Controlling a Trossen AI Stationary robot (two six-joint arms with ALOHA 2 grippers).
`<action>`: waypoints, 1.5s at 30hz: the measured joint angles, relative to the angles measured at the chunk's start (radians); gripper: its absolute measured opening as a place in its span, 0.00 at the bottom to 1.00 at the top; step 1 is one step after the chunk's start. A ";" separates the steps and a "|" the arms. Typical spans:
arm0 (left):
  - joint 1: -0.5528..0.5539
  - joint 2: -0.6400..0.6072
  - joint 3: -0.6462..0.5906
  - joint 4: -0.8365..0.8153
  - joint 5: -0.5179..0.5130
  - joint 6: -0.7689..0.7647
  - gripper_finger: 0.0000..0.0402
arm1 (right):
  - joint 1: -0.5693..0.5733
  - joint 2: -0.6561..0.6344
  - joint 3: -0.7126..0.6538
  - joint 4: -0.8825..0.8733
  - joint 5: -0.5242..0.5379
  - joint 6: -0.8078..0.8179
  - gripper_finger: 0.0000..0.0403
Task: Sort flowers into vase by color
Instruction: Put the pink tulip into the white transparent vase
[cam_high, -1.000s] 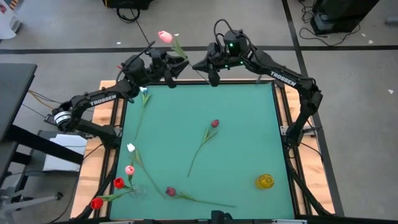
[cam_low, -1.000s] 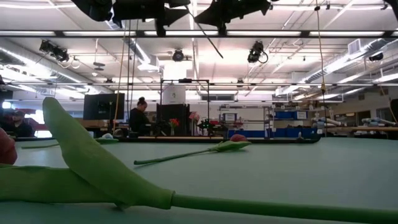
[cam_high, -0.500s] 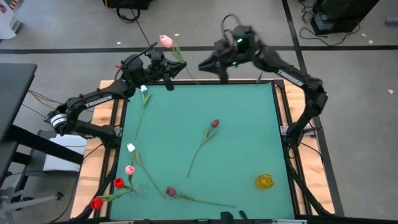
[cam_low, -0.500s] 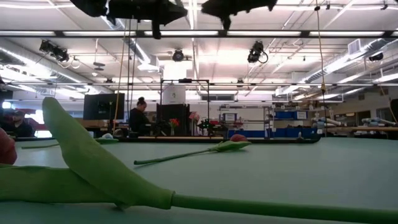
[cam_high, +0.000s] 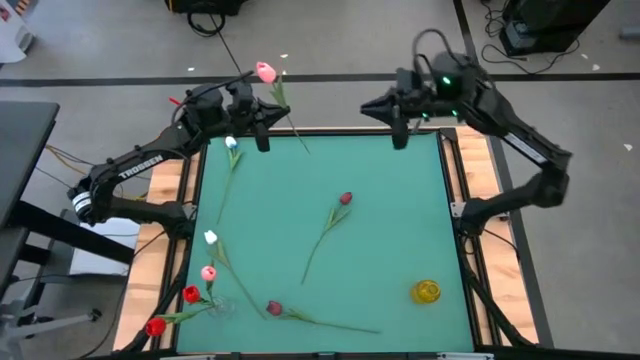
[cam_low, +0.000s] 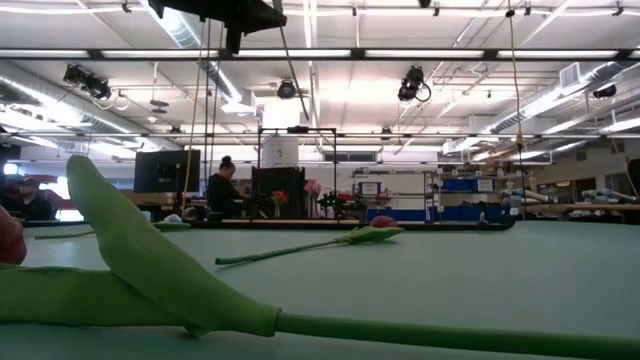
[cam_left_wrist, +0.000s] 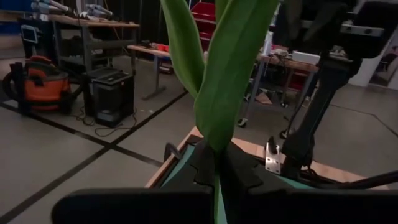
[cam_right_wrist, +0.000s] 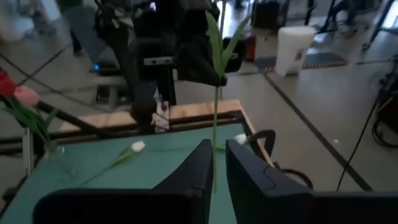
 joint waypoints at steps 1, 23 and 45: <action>0.000 0.000 0.000 -0.001 0.000 0.000 0.02 | 0.010 -0.036 -0.040 0.029 0.018 0.015 0.13; -0.007 0.000 0.000 -0.076 0.053 0.013 0.02 | 0.237 -0.591 -0.768 0.497 0.248 0.166 0.13; -0.328 -0.328 0.000 -0.528 0.078 0.024 0.02 | 0.236 -0.588 -0.768 0.478 0.220 0.175 0.13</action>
